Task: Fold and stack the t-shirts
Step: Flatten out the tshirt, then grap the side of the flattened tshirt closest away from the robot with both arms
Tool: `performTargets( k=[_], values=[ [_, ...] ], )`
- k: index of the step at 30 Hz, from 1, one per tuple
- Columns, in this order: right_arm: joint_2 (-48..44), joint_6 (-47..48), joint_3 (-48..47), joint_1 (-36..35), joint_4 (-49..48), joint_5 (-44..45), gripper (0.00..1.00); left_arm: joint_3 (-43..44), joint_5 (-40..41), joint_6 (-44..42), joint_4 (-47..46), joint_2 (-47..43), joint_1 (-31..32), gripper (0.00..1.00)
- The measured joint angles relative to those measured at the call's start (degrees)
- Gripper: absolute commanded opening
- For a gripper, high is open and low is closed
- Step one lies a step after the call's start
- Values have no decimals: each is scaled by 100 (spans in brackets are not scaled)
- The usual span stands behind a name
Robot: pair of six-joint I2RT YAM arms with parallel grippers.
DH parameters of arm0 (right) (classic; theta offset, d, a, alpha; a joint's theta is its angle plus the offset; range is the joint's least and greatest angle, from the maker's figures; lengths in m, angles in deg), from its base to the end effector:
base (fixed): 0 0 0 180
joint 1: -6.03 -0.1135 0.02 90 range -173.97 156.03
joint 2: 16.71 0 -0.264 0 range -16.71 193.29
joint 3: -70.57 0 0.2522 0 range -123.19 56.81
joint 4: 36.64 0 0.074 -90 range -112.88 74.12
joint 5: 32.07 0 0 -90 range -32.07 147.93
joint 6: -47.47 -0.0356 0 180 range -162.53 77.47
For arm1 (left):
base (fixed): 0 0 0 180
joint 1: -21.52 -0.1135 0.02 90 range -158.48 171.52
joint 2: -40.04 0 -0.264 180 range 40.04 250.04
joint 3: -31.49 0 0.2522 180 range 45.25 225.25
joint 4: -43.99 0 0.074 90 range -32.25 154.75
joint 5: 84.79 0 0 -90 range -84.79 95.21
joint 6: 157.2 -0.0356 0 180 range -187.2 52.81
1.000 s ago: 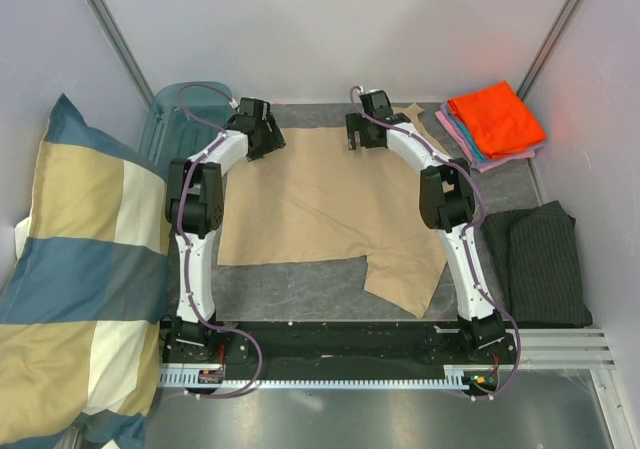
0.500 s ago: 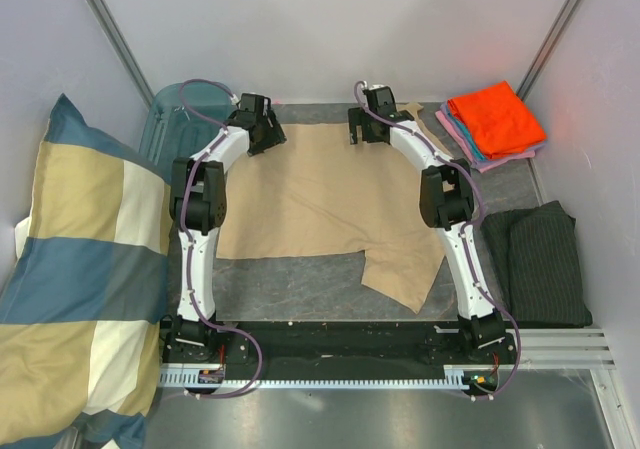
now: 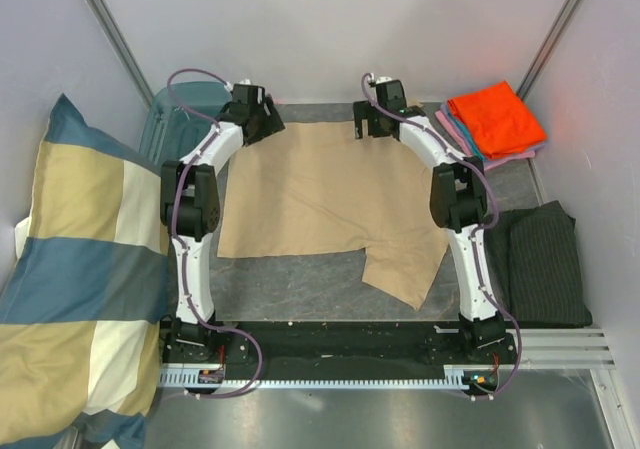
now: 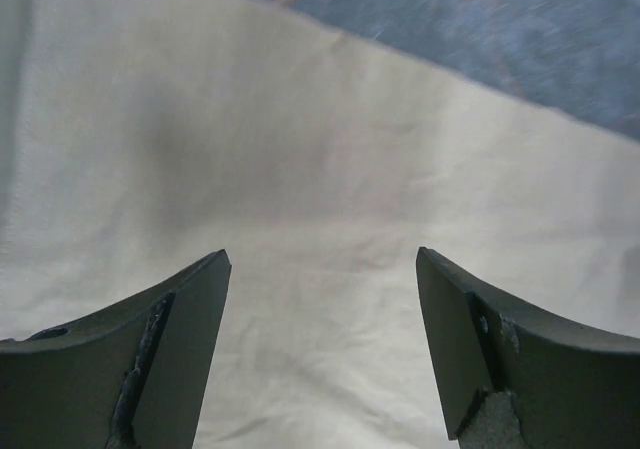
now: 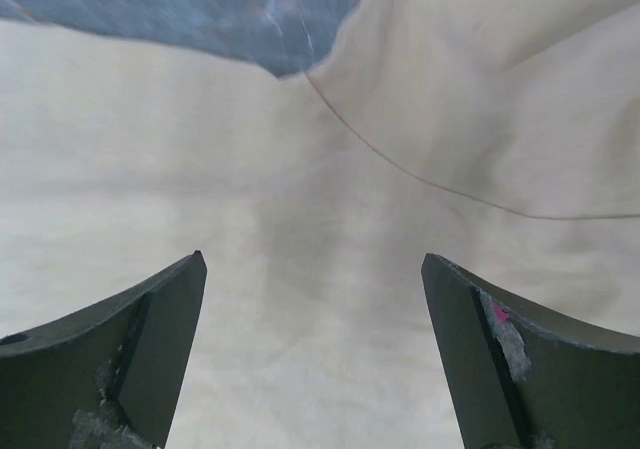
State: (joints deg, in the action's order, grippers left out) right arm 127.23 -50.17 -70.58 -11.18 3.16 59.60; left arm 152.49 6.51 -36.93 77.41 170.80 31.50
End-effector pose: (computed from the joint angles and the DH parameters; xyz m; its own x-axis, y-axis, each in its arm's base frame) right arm 0.5410 0.1665 0.1825 -0.6773 -0.0707 -0.7323 -0.1869 0.9793 0.0783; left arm 0.5131 -0.0895 0.1957 -0.6612 -0.3953 -0.6376 -0.2042 0.9126 -0.3542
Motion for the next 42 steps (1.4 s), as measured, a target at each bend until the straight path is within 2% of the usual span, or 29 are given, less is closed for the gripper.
performTargets(
  k=[1, 5, 8, 11, 14, 17, 19, 22, 26, 32, 36, 42],
  values=[
    [-140, 0, 55, 4, 15, -20, 98, 0, -17, 2, -7, -157, 0, 98],
    [-1204, -33, 575, 15, 7, -46, 98, -59, -42, 9, -120, -1051, 7, 98],
    [-2441, -208, 1272, 13, -11, 101, 98, -719, -37, 44, -431, -2199, 74, 98],
    [-3825, -531, 2400, -63, -96, 402, 98, -1773, 76, 81, -752, -3397, 280, 98],
    [-4920, -863, 3475, -378, 13, 960, 98, -3209, 326, 133, -938, -4500, 728, 98],
    [-5587, -1307, 4470, -901, 260, 1661, 98, -4413, 380, 258, -968, -5136, 1104, 98],
    [-5949, -1788, 5248, -1541, 605, 2065, 98, -5241, 466, 374, -848, -5508, 1346, 98],
    [-6481, -2660, 6341, -2024, 1150, 2514, 98, -6120, 560, 566, -599, -6039, 1729, 98],
    [-7469, -3912, 7451, -2330, 2063, 3021, 98, -6459, 608, 645, -431, -6588, 2090, 98],
    [-8710, -5683, 8046, -2903, 3268, 3442, 97, -6463, 625, 634, -372, -6948, 2153, 98],
    [-8819, -6697, 8426, -3423, 3757, 3497, 95, -6461, 612, 634, -321, -6940, 2157, 98],
    [-8251, -8085, 8568, -4522, 4229, 3598, 91, -6461, 597, 634, -295, -6878, 2166, 98]
  ],
)
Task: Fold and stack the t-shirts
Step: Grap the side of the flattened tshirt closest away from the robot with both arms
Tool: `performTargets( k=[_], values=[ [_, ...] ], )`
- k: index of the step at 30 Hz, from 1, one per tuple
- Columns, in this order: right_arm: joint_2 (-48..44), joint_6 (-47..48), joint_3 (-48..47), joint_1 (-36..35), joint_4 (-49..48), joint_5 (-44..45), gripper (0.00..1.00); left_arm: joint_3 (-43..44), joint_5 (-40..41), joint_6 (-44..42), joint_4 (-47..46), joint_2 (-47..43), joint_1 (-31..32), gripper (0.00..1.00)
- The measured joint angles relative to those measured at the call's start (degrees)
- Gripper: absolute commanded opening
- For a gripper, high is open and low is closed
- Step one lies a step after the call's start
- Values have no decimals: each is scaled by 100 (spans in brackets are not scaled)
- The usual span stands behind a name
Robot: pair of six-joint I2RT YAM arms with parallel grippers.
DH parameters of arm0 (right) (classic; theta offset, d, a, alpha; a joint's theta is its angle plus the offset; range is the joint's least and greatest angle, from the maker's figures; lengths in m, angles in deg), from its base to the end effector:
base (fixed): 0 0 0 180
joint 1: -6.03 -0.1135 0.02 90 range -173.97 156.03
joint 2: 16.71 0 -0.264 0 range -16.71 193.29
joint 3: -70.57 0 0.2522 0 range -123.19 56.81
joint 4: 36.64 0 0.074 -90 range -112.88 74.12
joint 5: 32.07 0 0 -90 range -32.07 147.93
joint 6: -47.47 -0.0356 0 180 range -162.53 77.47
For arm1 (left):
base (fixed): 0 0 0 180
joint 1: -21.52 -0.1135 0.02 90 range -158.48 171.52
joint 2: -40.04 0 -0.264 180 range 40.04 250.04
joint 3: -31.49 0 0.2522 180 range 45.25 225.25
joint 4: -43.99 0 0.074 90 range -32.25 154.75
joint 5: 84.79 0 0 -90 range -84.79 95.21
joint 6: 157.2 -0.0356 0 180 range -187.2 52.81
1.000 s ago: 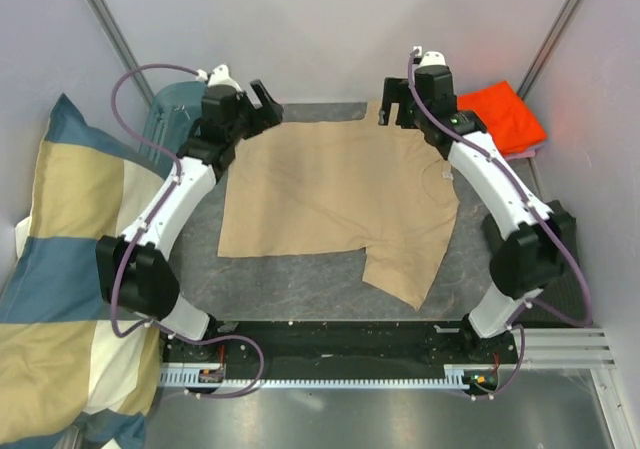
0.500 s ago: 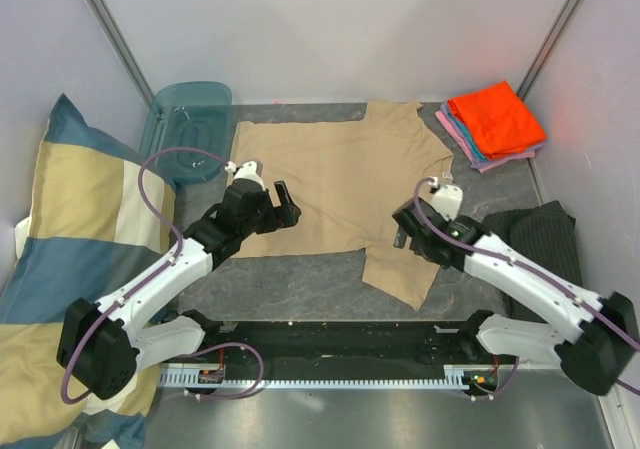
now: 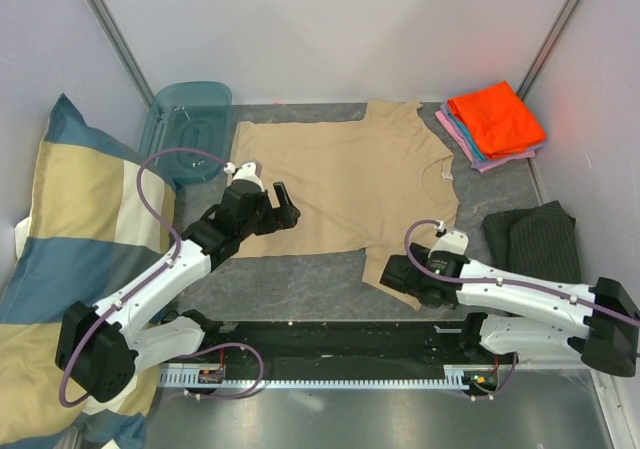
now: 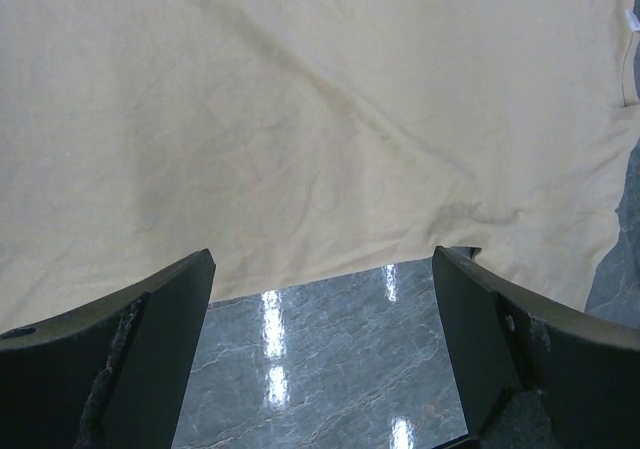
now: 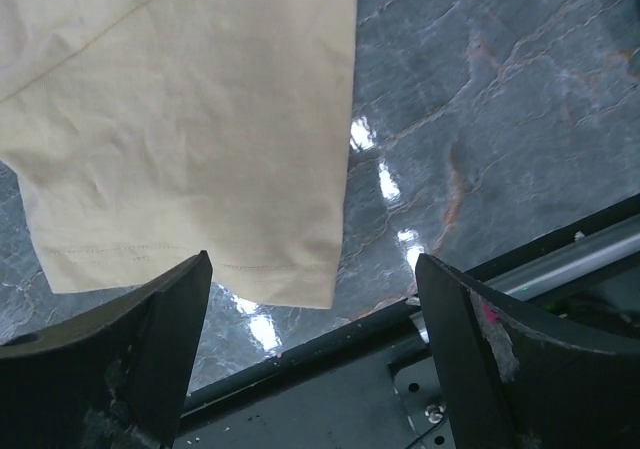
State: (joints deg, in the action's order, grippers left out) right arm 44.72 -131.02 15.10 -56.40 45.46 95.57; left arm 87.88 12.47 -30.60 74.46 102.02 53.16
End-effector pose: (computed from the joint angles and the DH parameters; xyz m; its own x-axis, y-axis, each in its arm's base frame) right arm 0.0878 0.1212 0.2170 -0.7043 0.3613 -0.6110 0.4442 0.8958 0.0178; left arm 0.2027 -0.1196 0.2576 -0.6607 -0.2876 -0.6933 0.0492 0.9051 -0.4223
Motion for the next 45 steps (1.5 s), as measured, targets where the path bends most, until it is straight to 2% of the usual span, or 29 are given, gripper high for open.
performTargets(
  k=[7, 13, 17, 24, 35, 40, 45],
  values=[
    [647, -1058, 50, -715, -83, 48, 81, -28, -39, 0, -11, 2, 0, 98],
    [892, -1825, 199, -890, -168, 120, 72, -50, -175, -2, -22, 146, 0, 98],
    [1145, -2190, 229, -1021, -258, 111, 70, -50, -282, -2, -28, 238, 0, 98],
    [1482, -2400, 247, -1311, -389, 85, 70, -66, -396, -2, -59, 238, 0, 98],
    [1158, -2450, 942, -1467, -511, -184, 66, -168, -555, 0, -57, 238, 0, 98],
    [1137, -2472, 964, -1478, -542, -184, 60, -168, -597, 0, -57, 238, 0, 98],
    [1178, -2498, 962, -1499, -584, -160, 61, -168, -599, 0, -57, 240, 0, 98]
  ],
)
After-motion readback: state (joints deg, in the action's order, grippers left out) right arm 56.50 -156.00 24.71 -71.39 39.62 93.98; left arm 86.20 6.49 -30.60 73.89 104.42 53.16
